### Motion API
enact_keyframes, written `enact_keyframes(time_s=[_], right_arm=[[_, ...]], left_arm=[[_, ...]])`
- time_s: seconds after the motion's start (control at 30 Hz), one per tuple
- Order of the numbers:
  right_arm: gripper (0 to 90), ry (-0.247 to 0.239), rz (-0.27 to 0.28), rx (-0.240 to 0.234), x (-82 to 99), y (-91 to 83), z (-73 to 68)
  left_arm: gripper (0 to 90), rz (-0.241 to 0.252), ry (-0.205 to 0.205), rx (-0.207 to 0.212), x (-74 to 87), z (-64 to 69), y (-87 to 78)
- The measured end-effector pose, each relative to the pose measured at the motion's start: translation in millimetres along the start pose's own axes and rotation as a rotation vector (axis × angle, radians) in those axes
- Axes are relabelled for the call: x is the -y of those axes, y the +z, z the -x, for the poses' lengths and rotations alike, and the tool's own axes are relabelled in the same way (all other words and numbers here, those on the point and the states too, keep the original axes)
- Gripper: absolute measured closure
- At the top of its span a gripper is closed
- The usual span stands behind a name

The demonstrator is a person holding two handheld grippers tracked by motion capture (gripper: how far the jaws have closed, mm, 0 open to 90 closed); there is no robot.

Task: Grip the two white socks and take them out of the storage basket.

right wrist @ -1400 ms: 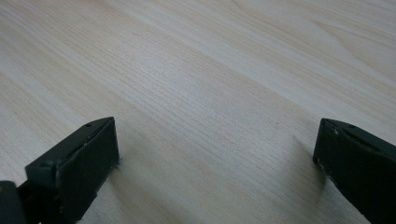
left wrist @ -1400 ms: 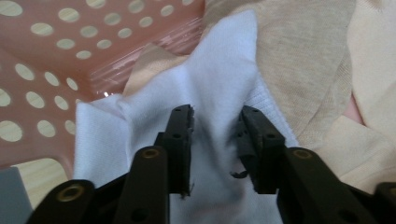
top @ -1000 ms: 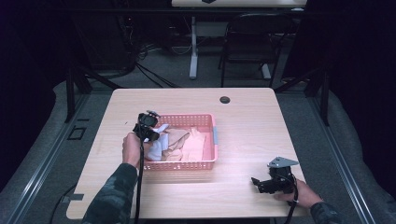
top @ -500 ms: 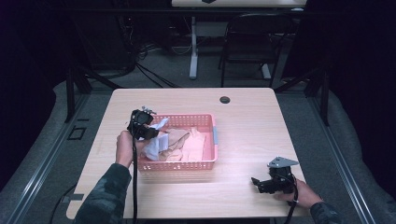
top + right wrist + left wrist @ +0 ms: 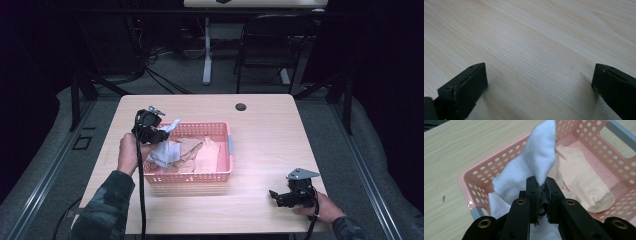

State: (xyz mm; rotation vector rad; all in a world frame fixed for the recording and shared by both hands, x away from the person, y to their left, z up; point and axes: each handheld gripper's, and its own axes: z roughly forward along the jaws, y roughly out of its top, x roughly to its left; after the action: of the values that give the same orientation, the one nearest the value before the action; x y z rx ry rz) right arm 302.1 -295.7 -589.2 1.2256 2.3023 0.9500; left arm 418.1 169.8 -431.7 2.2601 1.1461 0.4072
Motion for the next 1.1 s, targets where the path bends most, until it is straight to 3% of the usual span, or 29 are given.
enact_keyframes(time_s=[0.43, 0.8, 1.1], right_arm=[[0.0, -0.008, 0.001, -0.004, 0.4, -0.1, 0.8], [0.0, -0.009, 0.001, -0.005, 0.5, -0.2, 0.9], [0.0, -0.008, 0.002, -0.006, 0.5, -0.1, 0.9]], left_arm=[[82.9, 0.023, 0.015, 0.018, -6.4, 0.0, -19.9], [82.9, 0.055, 0.034, 0.01, -16.9, 3.8, -41.2], [82.9, 0.051, 0.047, -0.007, -24.8, 1.0, -53.7]])
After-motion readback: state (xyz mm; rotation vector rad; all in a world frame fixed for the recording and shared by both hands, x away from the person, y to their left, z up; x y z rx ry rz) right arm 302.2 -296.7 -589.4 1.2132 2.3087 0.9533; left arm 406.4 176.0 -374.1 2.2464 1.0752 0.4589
